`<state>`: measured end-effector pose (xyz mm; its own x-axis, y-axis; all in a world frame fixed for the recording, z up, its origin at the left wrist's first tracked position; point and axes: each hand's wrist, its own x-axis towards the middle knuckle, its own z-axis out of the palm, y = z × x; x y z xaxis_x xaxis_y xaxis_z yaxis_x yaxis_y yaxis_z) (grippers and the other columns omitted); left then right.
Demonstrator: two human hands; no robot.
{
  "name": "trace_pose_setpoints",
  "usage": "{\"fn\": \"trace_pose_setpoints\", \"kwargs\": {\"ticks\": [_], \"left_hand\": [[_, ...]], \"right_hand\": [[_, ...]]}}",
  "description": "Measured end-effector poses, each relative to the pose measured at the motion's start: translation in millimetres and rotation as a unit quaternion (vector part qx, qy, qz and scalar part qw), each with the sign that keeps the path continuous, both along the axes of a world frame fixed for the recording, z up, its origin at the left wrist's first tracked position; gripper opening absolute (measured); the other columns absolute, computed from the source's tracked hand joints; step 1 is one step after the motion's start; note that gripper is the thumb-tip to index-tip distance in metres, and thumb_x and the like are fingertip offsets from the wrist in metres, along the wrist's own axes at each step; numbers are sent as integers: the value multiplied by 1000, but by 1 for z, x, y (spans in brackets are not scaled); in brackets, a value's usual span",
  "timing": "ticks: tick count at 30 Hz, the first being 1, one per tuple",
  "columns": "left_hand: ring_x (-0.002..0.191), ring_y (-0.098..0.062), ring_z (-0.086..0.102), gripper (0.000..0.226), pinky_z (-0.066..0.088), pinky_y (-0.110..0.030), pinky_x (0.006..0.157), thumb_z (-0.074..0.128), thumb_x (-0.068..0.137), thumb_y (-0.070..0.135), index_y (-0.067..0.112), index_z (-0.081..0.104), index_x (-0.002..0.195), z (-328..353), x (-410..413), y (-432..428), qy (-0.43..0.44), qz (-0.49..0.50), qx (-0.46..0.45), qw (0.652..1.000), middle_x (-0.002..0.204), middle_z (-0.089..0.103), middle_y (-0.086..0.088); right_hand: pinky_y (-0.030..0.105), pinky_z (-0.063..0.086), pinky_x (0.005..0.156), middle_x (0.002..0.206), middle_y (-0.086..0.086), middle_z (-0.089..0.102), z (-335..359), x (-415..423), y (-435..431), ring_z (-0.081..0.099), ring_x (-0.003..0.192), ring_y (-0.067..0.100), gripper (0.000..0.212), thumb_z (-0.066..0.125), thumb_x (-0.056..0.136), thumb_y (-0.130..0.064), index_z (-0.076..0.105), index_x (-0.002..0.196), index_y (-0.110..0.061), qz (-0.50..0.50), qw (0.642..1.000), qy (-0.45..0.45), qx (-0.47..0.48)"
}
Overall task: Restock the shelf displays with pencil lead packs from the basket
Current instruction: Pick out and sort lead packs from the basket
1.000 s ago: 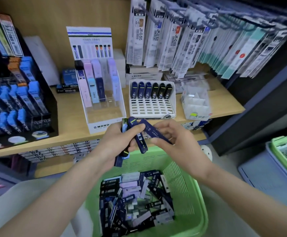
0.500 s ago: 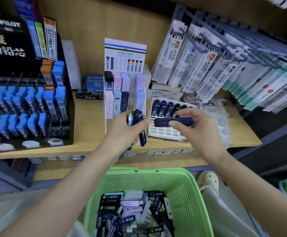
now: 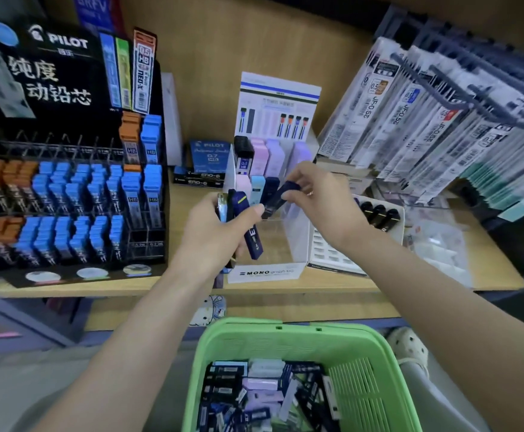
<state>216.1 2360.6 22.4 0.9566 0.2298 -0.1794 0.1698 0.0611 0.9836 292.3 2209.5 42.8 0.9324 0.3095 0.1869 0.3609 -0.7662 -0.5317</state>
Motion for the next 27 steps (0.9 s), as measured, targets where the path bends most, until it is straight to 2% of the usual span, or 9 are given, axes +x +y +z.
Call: {"fn": "trace_pose_setpoints", "kwargs": {"ticks": [3, 13, 16, 18, 20, 22, 24, 27], "left_hand": [[38, -10, 39, 31, 35, -14, 41, 65, 87, 22, -4, 57, 102, -1, 1, 7, 4, 8, 5, 1000, 54, 50, -4], [41, -9, 42, 30, 39, -15, 43, 65, 87, 25, 0, 59, 101, -1, 0, 12, 8, -4, -4, 1000, 60, 55, -3], [39, -8, 41, 31, 38, -13, 43, 64, 88, 26, -2, 59, 101, -1, 0, 10, 10, -9, 2, 1000, 52, 52, 4], [38, -8, 41, 31, 37, -12, 42, 63, 89, 25, -2, 60, 102, -1, 0, 11, 21, -12, 2, 1000, 44, 48, 9], [36, -8, 39, 30, 34, -11, 39, 62, 89, 25, -2, 61, 102, -2, 0, 11, 38, -21, 0, 999, 39, 45, 10], [35, -7, 38, 25, 32, -11, 37, 62, 90, 23, -1, 64, 98, -1, -1, 9, 54, -26, -11, 998, 37, 44, 9], [36, -7, 37, 18, 32, -14, 38, 61, 90, 21, 4, 66, 92, 1, -2, 6, 59, -28, -40, 997, 40, 46, 8], [41, -11, 38, 22, 34, -19, 44, 61, 91, 26, 5, 65, 86, 4, -3, 3, 49, -11, -73, 996, 53, 48, -3]], "right_hand": [[21, 43, 73, 81, -6, 58, 2, 6, 3, 53, 77, 12, 10, 60, 89, -9, 61, 99, -11, 7, 1000, 4, -23], [29, 47, 78, 87, -2, 58, 3, 10, 10, 54, 82, 13, 18, 62, 88, -10, 62, 106, -10, 24, 995, 5, -102], [33, 48, 82, 91, -1, 58, -1, 8, 12, 55, 88, 17, 18, 61, 90, -13, 61, 108, -12, 21, 995, -6, -101], [33, 48, 81, 95, 1, 60, 0, 5, 11, 54, 85, 14, 17, 59, 90, -13, 62, 107, -13, 25, 995, -24, -92], [25, 46, 75, 88, -4, 58, 7, -1, 8, 53, 77, 6, 10, 57, 90, -10, 61, 99, -13, 15, 998, -50, -41], [17, 46, 70, 81, -9, 57, 17, -10, 4, 56, 74, 1, 10, 56, 90, -8, 58, 91, -18, -22, 997, -49, 54], [22, 53, 71, 81, -3, 62, 24, -22, 2, 64, 74, 8, 13, 56, 91, -7, 55, 87, -20, -58, 980, 0, 188], [24, 56, 71, 90, 14, 65, 22, -42, 5, 67, 69, 12, 8, 55, 91, -3, 55, 89, -11, -68, 923, 130, 356]]}}
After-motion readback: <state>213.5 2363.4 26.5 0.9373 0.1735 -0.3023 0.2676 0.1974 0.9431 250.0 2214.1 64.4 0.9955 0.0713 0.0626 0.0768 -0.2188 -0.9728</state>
